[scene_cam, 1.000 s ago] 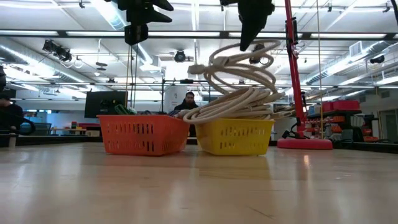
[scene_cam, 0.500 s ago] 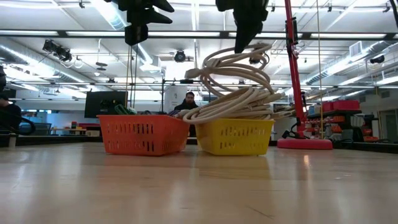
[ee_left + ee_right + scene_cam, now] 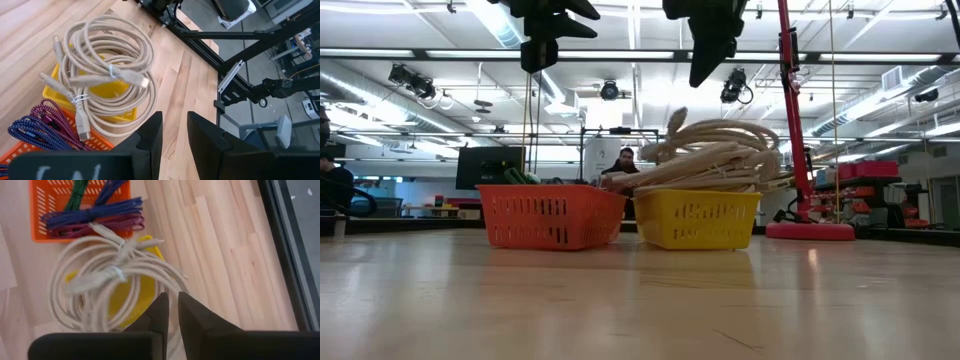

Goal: Pick & Place USB Port
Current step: Return to Home Position

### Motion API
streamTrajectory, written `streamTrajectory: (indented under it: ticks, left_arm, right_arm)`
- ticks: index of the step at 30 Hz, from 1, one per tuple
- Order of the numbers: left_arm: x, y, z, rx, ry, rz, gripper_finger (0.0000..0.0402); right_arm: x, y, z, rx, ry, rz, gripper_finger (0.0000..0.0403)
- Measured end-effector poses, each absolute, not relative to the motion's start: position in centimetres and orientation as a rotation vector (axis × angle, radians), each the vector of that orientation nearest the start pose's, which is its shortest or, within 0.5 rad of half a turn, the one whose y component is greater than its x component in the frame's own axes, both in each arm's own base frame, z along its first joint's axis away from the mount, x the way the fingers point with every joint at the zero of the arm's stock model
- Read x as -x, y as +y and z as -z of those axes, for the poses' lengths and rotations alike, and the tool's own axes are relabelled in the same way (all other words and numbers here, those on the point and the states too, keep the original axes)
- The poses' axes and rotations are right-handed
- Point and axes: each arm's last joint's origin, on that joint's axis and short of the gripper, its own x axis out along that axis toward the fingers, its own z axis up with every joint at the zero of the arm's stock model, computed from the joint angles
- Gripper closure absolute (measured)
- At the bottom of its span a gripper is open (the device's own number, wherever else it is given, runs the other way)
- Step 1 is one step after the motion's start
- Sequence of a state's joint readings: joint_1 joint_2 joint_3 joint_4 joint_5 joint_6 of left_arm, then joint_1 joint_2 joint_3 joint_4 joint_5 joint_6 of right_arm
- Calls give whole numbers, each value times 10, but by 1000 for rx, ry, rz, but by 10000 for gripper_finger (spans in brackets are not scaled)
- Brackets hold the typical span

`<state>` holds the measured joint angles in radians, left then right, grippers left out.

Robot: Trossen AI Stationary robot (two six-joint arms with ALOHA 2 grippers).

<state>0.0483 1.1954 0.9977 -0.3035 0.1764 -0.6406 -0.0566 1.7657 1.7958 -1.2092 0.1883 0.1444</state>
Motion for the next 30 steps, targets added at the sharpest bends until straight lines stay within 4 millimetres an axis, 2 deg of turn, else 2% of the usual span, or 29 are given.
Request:
streamTrajectory:
  ticks: [19,25,30]
  left_arm:
    - [-259,7,-314,683,523,-39,306]
    - [-260,7,-314,678,520,-36,306]
    - [-262,7,-320,618,457,14,306]
  right_arm:
    - [-353,-22,-342,-105,1136,264,356]
    - [-361,-8,-345,-184,1057,155,356]
    - [-372,18,-353,-196,925,43,356]
